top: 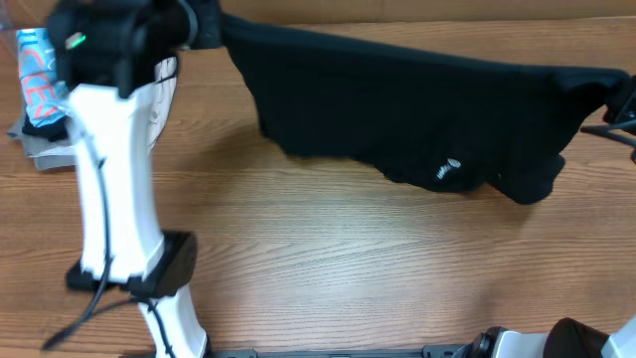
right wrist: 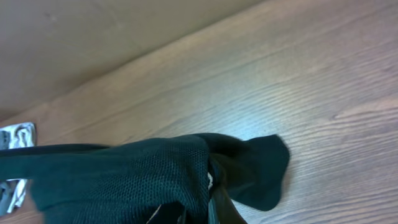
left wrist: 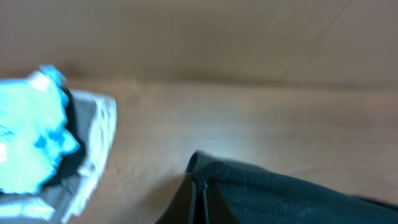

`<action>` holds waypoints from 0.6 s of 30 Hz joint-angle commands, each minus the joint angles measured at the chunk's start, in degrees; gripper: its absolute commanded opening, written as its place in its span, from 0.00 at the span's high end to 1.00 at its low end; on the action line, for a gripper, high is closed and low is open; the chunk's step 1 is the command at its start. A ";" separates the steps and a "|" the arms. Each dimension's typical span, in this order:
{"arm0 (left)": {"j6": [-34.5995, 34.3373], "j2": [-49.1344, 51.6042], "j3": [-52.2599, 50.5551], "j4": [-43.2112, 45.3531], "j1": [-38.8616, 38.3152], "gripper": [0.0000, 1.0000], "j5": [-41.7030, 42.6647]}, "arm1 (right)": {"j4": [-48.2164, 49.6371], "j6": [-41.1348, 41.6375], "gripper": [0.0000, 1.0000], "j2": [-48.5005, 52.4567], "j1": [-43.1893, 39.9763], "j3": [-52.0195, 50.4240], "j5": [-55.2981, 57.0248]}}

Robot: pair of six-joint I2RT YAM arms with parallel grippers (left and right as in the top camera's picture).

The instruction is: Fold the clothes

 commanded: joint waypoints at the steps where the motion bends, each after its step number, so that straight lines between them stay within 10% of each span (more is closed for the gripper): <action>1: 0.92 -9.40 3.50 0.66 0.92 0.96 -3.65 | -1.33 -0.35 0.96 -3.69 -0.85 4.55 0.42; 18: 2.43 -17.22 1.38 -9.68 0.90 0.96 -3.34 | -5.31 1.33 0.96 -18.75 -0.85 4.13 -5.79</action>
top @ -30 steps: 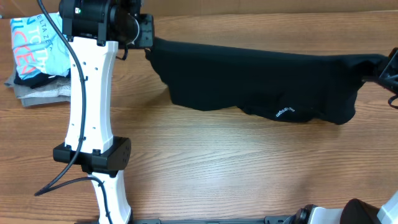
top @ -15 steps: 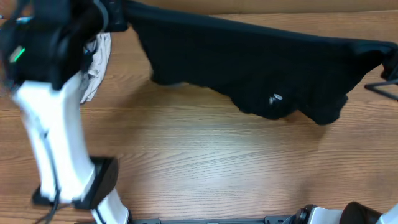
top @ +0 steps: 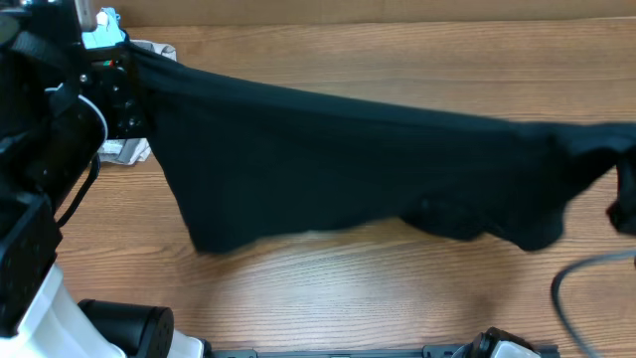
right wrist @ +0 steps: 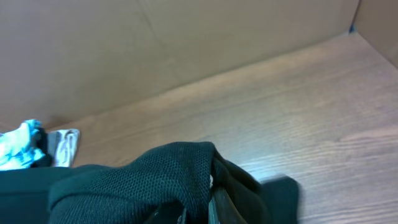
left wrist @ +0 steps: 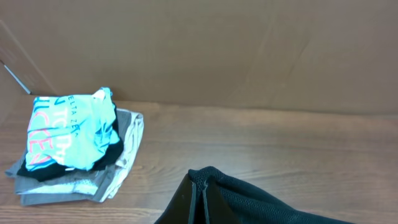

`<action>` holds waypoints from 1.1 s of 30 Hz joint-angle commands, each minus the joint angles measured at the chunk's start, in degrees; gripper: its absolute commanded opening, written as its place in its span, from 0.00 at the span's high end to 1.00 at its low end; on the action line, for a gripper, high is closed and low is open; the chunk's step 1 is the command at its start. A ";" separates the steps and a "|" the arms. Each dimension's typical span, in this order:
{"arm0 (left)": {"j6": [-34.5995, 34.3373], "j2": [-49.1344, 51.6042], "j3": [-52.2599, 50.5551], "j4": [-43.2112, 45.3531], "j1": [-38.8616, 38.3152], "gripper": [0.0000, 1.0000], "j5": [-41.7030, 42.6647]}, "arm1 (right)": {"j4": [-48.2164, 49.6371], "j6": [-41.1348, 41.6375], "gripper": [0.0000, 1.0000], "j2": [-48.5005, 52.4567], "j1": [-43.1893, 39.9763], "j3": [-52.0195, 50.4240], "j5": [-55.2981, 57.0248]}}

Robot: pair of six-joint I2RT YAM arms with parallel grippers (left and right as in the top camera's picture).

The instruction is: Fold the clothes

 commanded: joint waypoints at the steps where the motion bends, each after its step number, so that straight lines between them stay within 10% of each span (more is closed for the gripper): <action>1: 1.73 0.70 -1.64 0.26 0.66 0.96 -0.57 | 0.46 0.39 0.96 -0.81 -0.55 0.44 -1.46; 13: 1.77 10.34 -9.31 2.40 0.68 0.96 -5.33 | 4.72 -4.92 0.96 10.54 1.05 -10.49 -1.29; 25: 1.51 21.03 -9.18 33.77 4.17 0.96 -8.22 | 46.34 -2.73 0.96 27.65 8.15 -4.66 0.90; 33: 2.67 20.90 -5.11 38.56 7.37 0.96 -5.53 | 52.52 -2.73 0.96 28.00 8.17 0.37 -0.13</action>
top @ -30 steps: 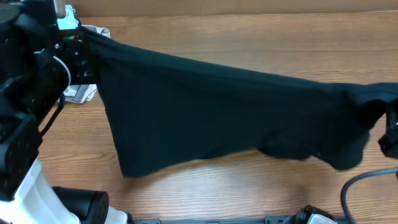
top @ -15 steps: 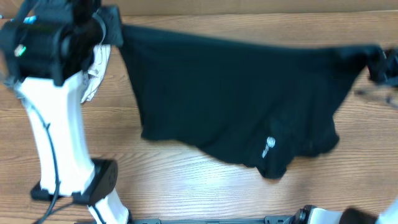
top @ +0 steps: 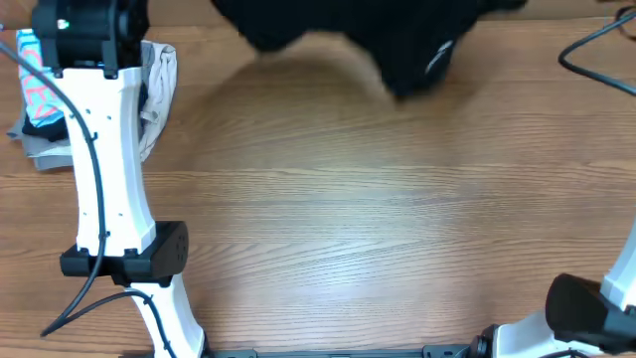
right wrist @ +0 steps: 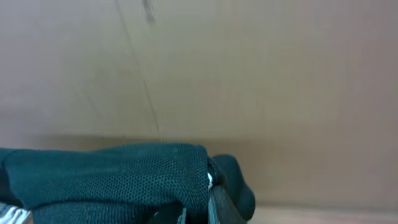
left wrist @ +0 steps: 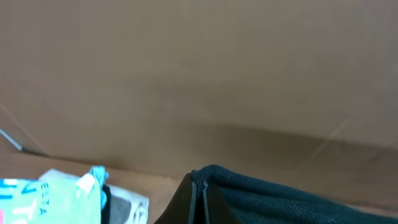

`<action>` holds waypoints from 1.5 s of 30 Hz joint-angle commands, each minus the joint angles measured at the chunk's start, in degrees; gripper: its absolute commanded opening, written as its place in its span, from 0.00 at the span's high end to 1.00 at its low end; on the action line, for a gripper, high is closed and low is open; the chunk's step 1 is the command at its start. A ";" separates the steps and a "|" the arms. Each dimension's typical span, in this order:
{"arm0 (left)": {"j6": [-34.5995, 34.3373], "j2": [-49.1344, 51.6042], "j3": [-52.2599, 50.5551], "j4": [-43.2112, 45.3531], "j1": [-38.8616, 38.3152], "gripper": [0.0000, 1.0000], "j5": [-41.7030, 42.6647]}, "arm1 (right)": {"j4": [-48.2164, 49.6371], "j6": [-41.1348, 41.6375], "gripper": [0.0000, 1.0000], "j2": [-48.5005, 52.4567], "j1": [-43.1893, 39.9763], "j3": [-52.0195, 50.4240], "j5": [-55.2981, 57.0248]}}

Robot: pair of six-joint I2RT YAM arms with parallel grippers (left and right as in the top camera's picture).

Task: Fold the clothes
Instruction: 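Lay the garment flat on the table, held by both grippers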

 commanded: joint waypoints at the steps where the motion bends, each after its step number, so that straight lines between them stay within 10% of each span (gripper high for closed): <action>1: 2.73 -1.64 2.14 -0.70 2.62 0.96 0.76 | -1.53 0.42 0.96 -1.16 -0.79 2.10 1.36; 22: 3.87 18.60 -0.81 -38.16 2.51 0.96 5.86 | -25.44 -1.31 0.96 12.37 2.86 -13.18 3.23; 36: 3.89 4.96 -18.12 -38.16 2.23 0.96 9.66 | -45.94 -0.90 0.96 5.18 1.27 -14.84 3.93; 45: 3.17 -3.78 -36.30 -38.14 3.30 0.96 6.86 | -37.59 4.20 0.96 -11.61 1.27 -35.10 7.80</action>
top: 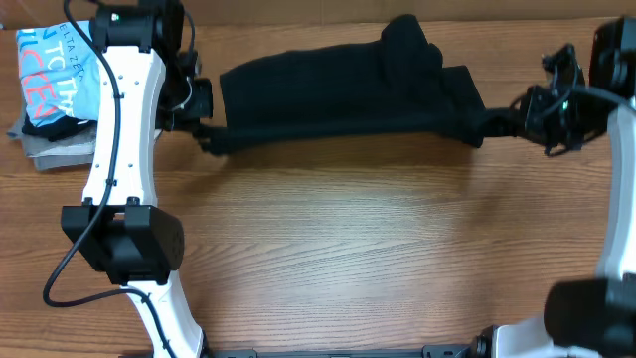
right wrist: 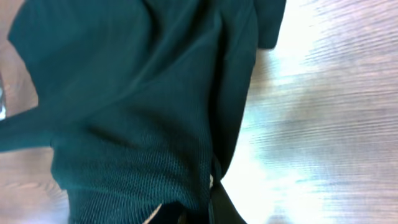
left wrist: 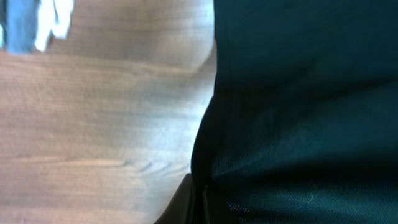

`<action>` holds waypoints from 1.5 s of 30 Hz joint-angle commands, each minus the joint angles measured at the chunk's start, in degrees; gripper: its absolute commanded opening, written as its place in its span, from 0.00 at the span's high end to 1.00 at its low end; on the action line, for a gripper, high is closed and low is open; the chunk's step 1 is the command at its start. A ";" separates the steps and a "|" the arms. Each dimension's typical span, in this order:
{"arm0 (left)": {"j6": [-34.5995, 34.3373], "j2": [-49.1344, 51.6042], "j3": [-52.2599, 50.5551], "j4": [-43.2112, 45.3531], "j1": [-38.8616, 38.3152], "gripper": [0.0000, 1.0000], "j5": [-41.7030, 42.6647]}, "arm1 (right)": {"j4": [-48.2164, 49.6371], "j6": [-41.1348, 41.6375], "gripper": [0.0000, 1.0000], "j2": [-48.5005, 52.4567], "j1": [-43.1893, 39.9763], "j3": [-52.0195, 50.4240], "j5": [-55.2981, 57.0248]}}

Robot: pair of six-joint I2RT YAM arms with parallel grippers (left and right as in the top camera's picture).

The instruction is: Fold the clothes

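Observation:
A black mesh garment lies stretched in a long band across the far part of the table, with a lump of cloth near its top middle. My left gripper is shut on its left end, low at the table; the dark cloth fills the left wrist view. My right gripper is shut on the right end, and the right wrist view shows the bunched fabric running away from the jaws.
A stack of folded clothes with a turquoise printed shirt on top sits at the far left. The wooden table stretches toward the front, with both arm bases at the front corners. A cardboard wall runs along the back.
The garment was held up high near the back wall. Now it lies on the table as a long band, with both grippers down low and still shut on its ends.
The garment hung stretched between both grippers over the far table. Then it was spread wider and nearer the front. Then it was held high at the back wall. Now it rests on the table in a band, both ends still gripped.

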 commanded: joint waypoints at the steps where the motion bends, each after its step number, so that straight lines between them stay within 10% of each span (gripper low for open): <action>1: -0.35 -4.42 -4.74 -0.09 1.22 0.96 -2.29 | 4.31 2.75 0.96 -9.88 -0.52 -9.90 2.38; 10: -3.37 -9.62 -20.24 2.21 -0.94 0.96 -2.12 | 7.30 3.78 0.96 -21.68 -1.46 -32.28 4.98; 24: -12.52 -14.91 -45.59 17.92 -3.41 0.96 -2.12 | 6.84 11.74 0.96 -21.62 -3.52 -38.07 4.94; 45: -14.40 -24.74 -48.94 20.92 -3.23 0.96 -5.35 | 8.33 15.34 0.96 -22.32 -3.50 -40.02 5.40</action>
